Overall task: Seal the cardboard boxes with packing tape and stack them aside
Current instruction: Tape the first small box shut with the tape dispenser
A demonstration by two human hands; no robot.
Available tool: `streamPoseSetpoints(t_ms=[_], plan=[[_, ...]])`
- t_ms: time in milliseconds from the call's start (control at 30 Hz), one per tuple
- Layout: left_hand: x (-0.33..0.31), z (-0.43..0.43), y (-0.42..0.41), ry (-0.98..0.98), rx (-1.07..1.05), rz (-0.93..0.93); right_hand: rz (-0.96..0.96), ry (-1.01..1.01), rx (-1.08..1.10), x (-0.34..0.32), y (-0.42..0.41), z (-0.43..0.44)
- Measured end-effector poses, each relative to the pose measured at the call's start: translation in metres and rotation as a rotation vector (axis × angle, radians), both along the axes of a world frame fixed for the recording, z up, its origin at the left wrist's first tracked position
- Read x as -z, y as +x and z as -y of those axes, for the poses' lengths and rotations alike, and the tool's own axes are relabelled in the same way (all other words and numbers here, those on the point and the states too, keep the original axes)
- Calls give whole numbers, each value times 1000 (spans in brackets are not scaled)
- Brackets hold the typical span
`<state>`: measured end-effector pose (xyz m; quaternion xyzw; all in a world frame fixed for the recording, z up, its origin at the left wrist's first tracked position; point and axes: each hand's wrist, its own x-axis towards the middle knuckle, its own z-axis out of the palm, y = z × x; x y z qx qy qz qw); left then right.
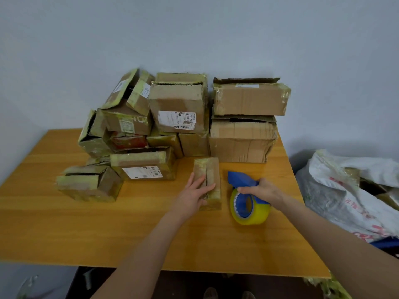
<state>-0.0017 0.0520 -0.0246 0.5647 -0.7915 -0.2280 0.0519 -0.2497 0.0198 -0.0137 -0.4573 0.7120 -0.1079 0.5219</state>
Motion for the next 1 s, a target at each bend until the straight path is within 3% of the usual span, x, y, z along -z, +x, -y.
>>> streamPoseSetpoints(t_ms=[100,167,233,300,367,433,500,567,733,1000], plan=[[-4,-1,2,28,16,21,92,2,88,-7,-1,-1],[-13,1,4,45,5,48,85,-68,30,-21,-5,2],[-25,4,1,-25,-136,-40,81,-153,-60,-39,-12,7],[-39,12,-6,-44,-408,-322,93,-211,-147,-62,-18,13],[-55,21,-13,167,-638,-673,104,-247,-245,-84,-21,17],[-62,28,-14,402,-750,-935,100,-271,-363,-103,-17,17],[-69,29,-13,541,-769,-1081,88,-277,-450,-115,-11,14],[-71,26,-13,552,-728,-1083,73,-280,-515,-118,-5,13],[-71,21,-10,310,-742,-944,-25,-316,-622,-109,4,14],[-61,10,-8,251,-795,-751,-116,-435,-728,-99,11,8]])
